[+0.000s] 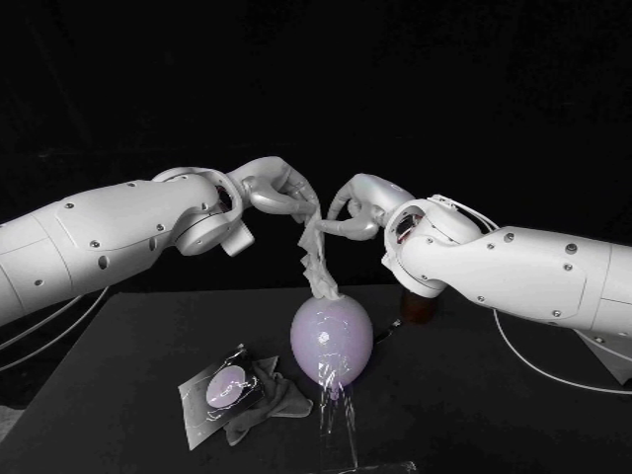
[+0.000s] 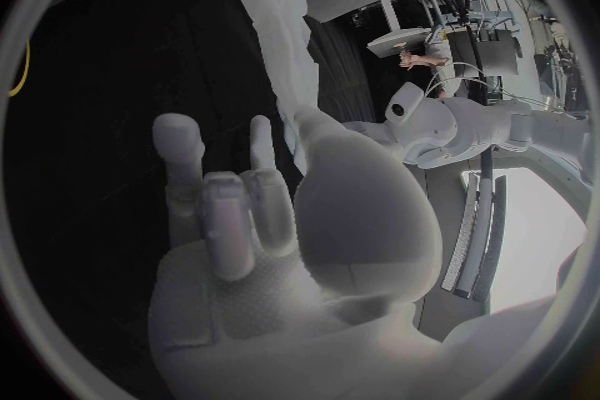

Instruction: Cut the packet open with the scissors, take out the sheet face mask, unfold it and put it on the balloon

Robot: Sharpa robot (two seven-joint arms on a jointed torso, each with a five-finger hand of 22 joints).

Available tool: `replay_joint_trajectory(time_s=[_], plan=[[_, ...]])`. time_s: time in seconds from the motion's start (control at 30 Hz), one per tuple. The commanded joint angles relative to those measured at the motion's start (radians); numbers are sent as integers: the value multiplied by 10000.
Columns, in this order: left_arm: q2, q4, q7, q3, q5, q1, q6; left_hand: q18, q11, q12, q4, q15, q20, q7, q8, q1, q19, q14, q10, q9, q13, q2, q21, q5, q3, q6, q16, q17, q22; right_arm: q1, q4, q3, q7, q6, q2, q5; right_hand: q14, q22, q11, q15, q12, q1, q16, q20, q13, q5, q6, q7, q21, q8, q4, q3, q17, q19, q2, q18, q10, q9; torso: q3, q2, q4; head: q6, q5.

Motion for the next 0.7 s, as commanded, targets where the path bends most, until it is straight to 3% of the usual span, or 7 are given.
replay_joint_trajectory(time_s=[0.03,0.27,0.7], plan=[[23,30,-51,15,83,23,154,-33,-64,65,-1,-27,1,24,-62,-81,-126,74,-32,1048,-23,-3,105,63,69,81,49,-12,47,-12,14,4,-201,-288,28,-373,957,68,-89,-60,71,-3,41,-44,1621,178,100,-20,76,58,5,-66,2446,64,97,-203,473,16,-2,-5,-9,2,-4],[44,-9,-115,15,89,23,209,-29,-68,102,-52,-33,3,21,-112,-141,-217,94,-25,1118,-61,-2,259,115,101,110,60,-17,180,-35,209,5,-46,-328,-8,-265,998,238,-133,-99,126,-109,76,-82,1702,384,185,-67,233,149,20,-143,2538,97,45,-226,524,25,-2,-4,4,-2,-2],[86,-15,-159,14,91,22,288,-25,-71,126,-88,-36,5,19,-148,-176,-281,108,-23,1166,-90,1,371,141,117,129,67,-21,276,-86,250,5,-33,-338,111,-213,1016,323,-148,-110,151,-168,92,-97,1742,273,216,-86,298,207,15,-216,2579,92,10,-236,546,32,-6,0,3,-10,-8]])
